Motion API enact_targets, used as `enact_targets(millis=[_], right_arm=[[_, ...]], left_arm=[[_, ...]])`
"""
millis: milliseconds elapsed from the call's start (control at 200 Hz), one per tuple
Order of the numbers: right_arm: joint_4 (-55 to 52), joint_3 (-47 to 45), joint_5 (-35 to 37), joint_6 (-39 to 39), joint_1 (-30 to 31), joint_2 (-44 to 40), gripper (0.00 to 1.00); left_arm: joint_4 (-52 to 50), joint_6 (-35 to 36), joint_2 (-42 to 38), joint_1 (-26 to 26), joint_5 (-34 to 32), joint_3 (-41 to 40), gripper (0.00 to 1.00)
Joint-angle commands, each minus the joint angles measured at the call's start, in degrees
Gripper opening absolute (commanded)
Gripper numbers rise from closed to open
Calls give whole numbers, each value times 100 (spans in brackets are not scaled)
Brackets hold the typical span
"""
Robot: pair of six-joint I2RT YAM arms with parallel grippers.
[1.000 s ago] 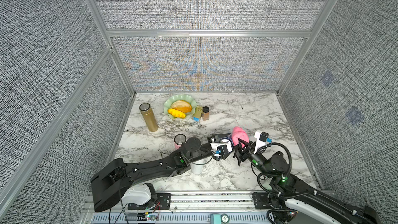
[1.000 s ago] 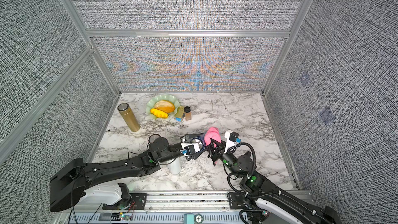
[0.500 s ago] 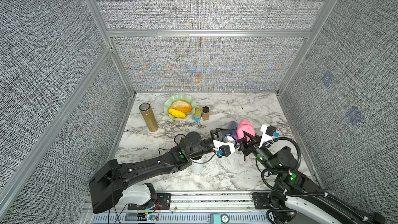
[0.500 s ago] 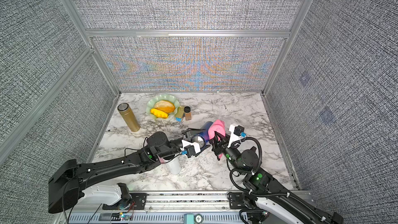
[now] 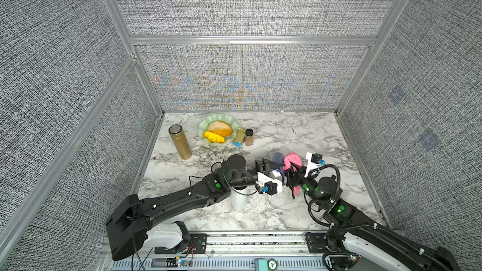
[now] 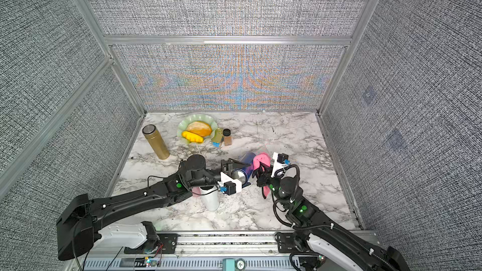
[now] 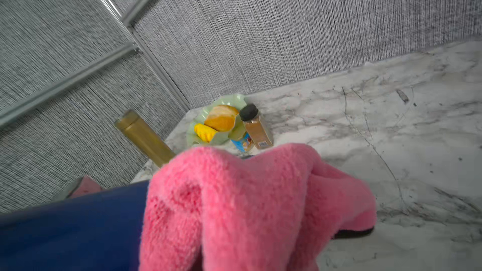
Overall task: Wipe the surface of the thermos
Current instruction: Wipe the dirt from the surface of the thermos.
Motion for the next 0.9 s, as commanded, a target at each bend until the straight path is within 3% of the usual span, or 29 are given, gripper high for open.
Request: enact_targets(millis=[0,120,265,375,710,895], right_arm=[[115,293,-1008,9,20,-213,0],[142,398,-1422,54,20,-137,0],[489,-149,-787,206,-115,230,0],[845,-486,-954,425,-463,591,0],[16,474,-1988,171,-442,-391,0],[-1,-57,-1029,247,-497,-342,0]], left_arm=[[428,437,7,-14,425,223,0],[25,789,84,-17,390,412,0],[-530,1159,194,-11,301,726,0],[-814,1404,260,-4,326,897,0],[-1970,2206,669,-4,-2,1621,0],[-2341,2525,708,-4,56,1680,0]])
